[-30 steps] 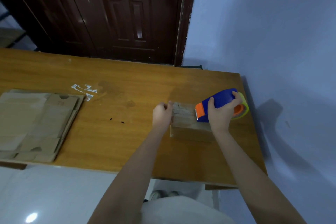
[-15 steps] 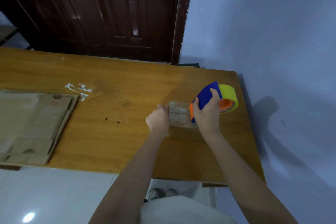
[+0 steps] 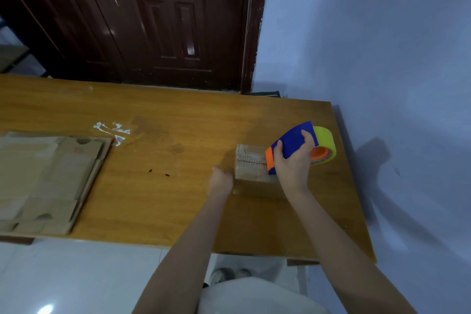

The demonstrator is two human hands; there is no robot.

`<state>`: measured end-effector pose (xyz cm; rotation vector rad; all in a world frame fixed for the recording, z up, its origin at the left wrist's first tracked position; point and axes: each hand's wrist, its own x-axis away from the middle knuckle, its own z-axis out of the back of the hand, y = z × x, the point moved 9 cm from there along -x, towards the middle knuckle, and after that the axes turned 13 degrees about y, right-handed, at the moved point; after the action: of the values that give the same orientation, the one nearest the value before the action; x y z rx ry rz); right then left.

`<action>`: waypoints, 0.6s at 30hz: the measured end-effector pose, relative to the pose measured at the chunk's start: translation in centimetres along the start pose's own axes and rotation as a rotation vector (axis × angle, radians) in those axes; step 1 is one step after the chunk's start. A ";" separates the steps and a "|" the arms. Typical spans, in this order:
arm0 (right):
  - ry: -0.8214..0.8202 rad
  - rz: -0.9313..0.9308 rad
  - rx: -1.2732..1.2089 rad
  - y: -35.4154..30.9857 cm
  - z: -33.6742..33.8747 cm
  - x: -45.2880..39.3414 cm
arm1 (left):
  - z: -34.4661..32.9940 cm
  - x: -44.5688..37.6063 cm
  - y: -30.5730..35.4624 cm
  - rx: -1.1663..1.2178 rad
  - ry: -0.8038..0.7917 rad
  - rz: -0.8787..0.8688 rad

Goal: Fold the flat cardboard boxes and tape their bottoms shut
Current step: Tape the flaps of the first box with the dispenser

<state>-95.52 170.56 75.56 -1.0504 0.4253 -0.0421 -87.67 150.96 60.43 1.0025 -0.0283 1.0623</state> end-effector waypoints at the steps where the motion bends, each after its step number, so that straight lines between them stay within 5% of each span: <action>1: -0.003 -0.003 -0.001 0.0 0.0 0.0 | 0.9 0.6 0.9 0.051 0.098 -0.071; 3: -0.001 -0.012 -0.016 0.0 0.0 -0.1 | 2.4 2.8 4.1 0.111 0.229 -0.341; 7: 0.021 -0.017 -0.023 0.4 0.1 -0.2 | 0.1 6.1 7.4 -0.124 0.153 -0.790; 18: -0.045 -0.038 -0.097 -1.4 -3.9 3.0 | 4.9 2.9 4.5 -0.716 0.367 -0.849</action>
<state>-93.90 165.89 74.16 -1.1531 0.3696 -0.0320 -87.36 150.14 67.64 0.1035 0.2781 0.3651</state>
